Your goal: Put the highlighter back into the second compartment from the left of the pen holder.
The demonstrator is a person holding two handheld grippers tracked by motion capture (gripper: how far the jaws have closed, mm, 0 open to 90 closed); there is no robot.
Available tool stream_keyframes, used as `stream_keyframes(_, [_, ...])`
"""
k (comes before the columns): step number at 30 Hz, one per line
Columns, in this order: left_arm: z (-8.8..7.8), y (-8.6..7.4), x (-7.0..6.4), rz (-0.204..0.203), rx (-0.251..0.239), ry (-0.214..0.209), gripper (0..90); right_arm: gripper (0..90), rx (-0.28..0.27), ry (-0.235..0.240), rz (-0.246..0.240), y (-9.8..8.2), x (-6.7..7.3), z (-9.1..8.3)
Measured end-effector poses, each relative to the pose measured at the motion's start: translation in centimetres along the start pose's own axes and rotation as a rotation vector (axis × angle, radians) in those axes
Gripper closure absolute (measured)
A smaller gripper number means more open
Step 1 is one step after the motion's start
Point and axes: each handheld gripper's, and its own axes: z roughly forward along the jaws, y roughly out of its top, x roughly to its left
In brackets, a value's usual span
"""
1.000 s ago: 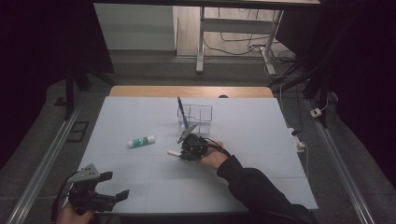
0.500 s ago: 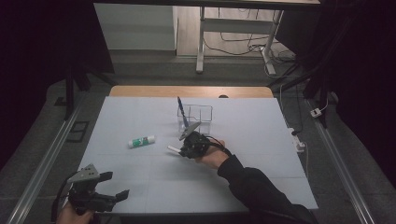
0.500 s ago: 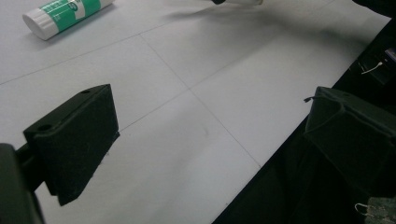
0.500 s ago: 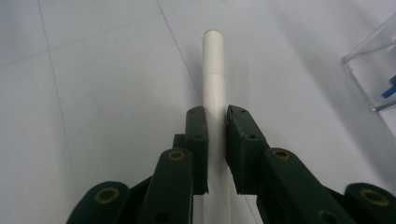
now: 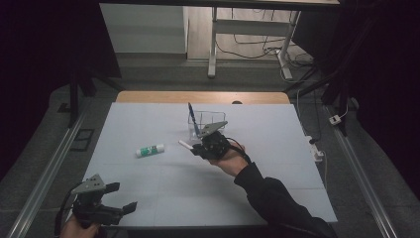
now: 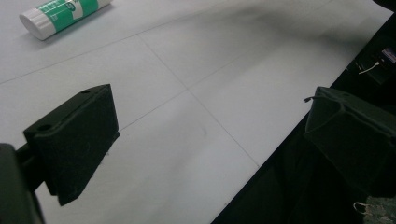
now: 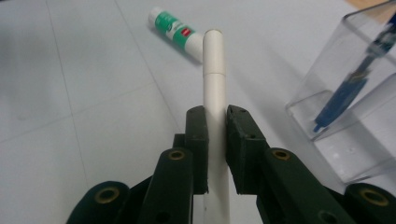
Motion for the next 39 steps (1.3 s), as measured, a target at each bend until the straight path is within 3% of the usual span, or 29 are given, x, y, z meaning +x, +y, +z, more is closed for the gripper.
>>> stream_keyframes(12, [0.0,0.0,0.1,-0.003,0.0,-0.007,2.5,79.4,-0.118,-0.055,0.064,0.9,-1.3,-2.3])
stream_keyframes(22, [0.0,0.0,0.0,0.005,0.004,-0.005,1.7,79.3,-0.226,-0.14,0.124,1.4,-3.0,-4.4])
stream_keyframes(29, [0.1,0.0,0.0,0.004,0.005,-0.006,1.2,79.3,-0.283,-0.208,0.209,1.3,-5.3,-4.4])
stream_keyframes(39, [0.1,0.0,0.0,0.006,0.007,-0.006,1.1,79.3,-0.323,-0.255,0.242,2.2,-6.5,-3.4])
